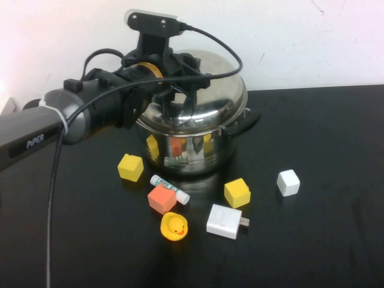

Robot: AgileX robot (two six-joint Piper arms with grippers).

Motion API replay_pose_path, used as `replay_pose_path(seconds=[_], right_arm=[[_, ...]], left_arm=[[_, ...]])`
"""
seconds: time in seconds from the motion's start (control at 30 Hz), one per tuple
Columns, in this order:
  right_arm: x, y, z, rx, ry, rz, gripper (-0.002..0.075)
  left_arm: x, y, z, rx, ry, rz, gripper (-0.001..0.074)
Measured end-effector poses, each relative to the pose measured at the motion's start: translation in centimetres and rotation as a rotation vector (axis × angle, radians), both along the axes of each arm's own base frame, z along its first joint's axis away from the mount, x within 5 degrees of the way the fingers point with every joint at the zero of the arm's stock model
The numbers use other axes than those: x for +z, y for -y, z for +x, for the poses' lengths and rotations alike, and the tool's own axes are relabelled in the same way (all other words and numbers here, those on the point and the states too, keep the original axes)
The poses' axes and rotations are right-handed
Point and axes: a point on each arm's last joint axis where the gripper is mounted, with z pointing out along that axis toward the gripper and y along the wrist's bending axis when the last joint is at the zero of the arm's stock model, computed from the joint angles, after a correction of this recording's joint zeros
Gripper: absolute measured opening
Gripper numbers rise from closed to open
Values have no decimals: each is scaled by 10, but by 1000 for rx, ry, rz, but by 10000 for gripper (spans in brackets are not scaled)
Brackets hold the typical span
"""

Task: Cover the pot
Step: Place the pot lid on the pot

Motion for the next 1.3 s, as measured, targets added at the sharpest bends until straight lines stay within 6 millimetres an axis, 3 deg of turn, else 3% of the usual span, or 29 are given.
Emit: replay_pose_path(seconds=[0.67, 1.3], right_arm=[[0, 0, 0, 0, 0, 0, -2], [0, 0, 0, 0, 0, 0, -2]], left_arm=[[-1, -3, 1, -16, 3, 88, 325], [-3, -4, 1, 14, -49, 21, 325]])
